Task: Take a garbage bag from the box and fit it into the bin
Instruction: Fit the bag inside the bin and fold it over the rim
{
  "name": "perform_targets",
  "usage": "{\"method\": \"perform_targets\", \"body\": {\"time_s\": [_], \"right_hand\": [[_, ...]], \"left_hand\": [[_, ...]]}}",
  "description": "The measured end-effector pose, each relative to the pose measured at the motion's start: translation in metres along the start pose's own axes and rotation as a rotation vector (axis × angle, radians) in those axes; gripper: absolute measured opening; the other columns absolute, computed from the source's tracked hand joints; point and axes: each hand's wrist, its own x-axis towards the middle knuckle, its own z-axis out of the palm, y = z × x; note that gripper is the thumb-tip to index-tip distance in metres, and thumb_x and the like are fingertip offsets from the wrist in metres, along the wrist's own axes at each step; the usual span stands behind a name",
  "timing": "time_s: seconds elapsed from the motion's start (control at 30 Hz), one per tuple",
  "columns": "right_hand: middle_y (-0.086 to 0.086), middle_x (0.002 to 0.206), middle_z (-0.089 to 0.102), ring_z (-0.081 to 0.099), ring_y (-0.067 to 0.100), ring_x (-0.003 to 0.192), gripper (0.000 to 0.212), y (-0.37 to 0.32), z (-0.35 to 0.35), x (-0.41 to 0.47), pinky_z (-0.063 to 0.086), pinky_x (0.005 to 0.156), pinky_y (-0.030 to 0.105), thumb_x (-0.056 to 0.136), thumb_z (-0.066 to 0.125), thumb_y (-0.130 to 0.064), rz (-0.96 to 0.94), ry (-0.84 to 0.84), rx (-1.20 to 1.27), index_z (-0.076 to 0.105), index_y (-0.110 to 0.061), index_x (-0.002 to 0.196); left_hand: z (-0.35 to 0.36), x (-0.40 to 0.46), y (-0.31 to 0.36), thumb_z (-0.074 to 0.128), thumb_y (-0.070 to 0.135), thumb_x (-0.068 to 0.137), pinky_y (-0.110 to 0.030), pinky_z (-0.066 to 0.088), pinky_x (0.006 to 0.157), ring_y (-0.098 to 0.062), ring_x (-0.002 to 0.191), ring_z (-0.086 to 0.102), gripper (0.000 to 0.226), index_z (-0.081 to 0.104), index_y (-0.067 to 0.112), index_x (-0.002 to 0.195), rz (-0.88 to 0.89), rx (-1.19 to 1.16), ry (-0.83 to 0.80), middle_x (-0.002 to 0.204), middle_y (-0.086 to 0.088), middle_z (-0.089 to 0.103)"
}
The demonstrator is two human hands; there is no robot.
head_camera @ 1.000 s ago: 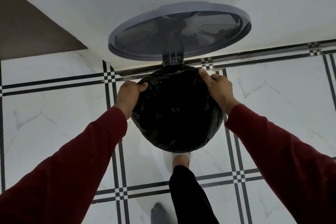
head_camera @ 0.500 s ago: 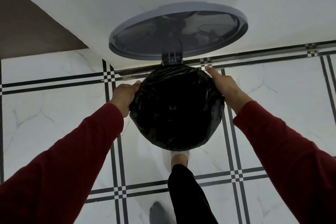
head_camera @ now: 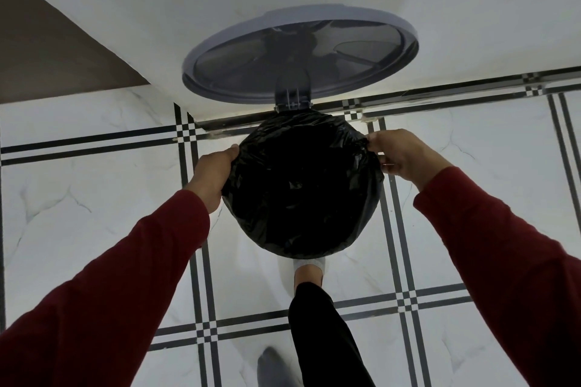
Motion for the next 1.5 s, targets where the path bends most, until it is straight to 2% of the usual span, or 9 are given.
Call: {"method": "perform_targets", "body": {"time_s": [0.27,0.43,0.6,0.8,0.93,1.03,1.2,1.33,1.5], "right_hand": [[-0.005,0.075,0.063,0.055,0.012,0.066,0.009,-0.001,0.001,-0.002,0.042,0.064,0.026,0.092,0.065,-0.026,0.032,-0.023,0.017,0.068,-0.019,0.095],[-0.002,0.093,0.074,0.065,0.017,0.084,0.044,0.011,0.002,0.002,0.048,0.071,0.030,0.091,0.072,-0.050,-0.075,0.050,-0.087,0.074,-0.006,0.100],[0.012,0.102,0.076,0.074,0.028,0.084,0.051,0.014,0.011,0.007,0.061,0.079,0.037,0.094,0.070,-0.049,-0.110,0.086,-0.086,0.070,0.001,0.100],[0.009,0.116,0.078,0.075,0.025,0.108,0.043,0.015,0.015,0.012,0.054,0.104,0.042,0.098,0.062,-0.043,0.043,-0.095,0.217,0.073,-0.008,0.121],[0.010,0.119,0.077,0.075,0.023,0.107,0.043,0.022,0.018,0.010,0.061,0.087,0.036,0.100,0.060,-0.046,0.066,-0.193,0.429,0.077,-0.010,0.117],[0.000,0.105,0.079,0.074,0.019,0.096,0.048,0.027,0.018,-0.001,0.053,0.090,0.036,0.092,0.061,-0.064,0.039,0.065,0.214,0.076,-0.020,0.104],[-0.020,0.072,0.067,0.064,0.011,0.084,0.022,0.061,0.031,-0.041,0.043,0.070,0.014,0.086,0.053,-0.035,-0.128,0.702,0.162,0.072,-0.024,0.086],[-0.013,0.081,0.065,0.059,0.008,0.075,0.013,0.086,0.055,-0.067,0.052,0.071,0.024,0.084,0.054,-0.023,0.012,0.594,0.392,0.066,-0.027,0.080],[0.004,0.083,0.056,0.056,0.020,0.078,0.017,0.090,0.055,-0.065,0.050,0.071,0.035,0.086,0.048,-0.007,0.165,0.367,0.740,0.063,-0.014,0.090]], "left_hand": [[0.005,-0.003,-0.006,0.060,0.046,0.101,-0.030,0.053,0.072,-0.041,0.114,0.068,0.045,0.069,0.004,0.115,0.172,0.173,0.124,0.119,-0.019,0.072],[0.006,-0.004,-0.004,0.056,0.051,0.102,-0.049,0.055,0.103,-0.040,0.114,0.068,0.051,0.068,0.004,0.120,0.120,0.152,0.090,0.125,-0.023,0.070],[0.004,0.002,0.001,0.042,0.035,0.111,-0.025,0.041,0.105,-0.031,0.134,0.054,0.051,0.040,0.013,0.156,0.020,0.001,0.067,0.134,-0.012,0.058],[0.006,-0.003,-0.002,0.053,0.055,0.101,-0.054,0.054,0.104,-0.038,0.119,0.068,0.054,0.064,0.008,0.127,0.074,0.115,0.003,0.129,-0.019,0.070],[0.006,0.001,-0.003,0.050,0.052,0.104,-0.045,0.053,0.106,-0.031,0.118,0.067,0.050,0.066,0.011,0.128,0.064,0.106,0.041,0.128,-0.013,0.069],[0.003,-0.007,-0.011,0.051,0.052,0.103,-0.029,0.052,0.091,-0.019,0.111,0.064,0.038,0.071,0.023,0.118,0.079,0.046,0.136,0.110,0.006,0.070],[-0.008,-0.042,-0.045,0.059,0.047,0.098,-0.044,0.049,0.107,-0.026,0.120,0.059,0.036,0.063,0.022,0.124,0.035,-0.135,0.343,0.133,-0.001,0.063],[0.001,-0.073,-0.063,0.046,0.044,0.107,-0.036,0.053,0.080,-0.022,0.103,0.064,0.027,0.066,0.026,0.102,-0.187,-0.304,0.120,0.104,0.003,0.068],[0.006,-0.075,-0.067,0.054,0.022,0.106,-0.037,0.060,0.081,-0.022,0.091,0.073,0.020,0.070,0.014,0.116,-0.259,-0.492,0.109,0.101,-0.005,0.076]]}}
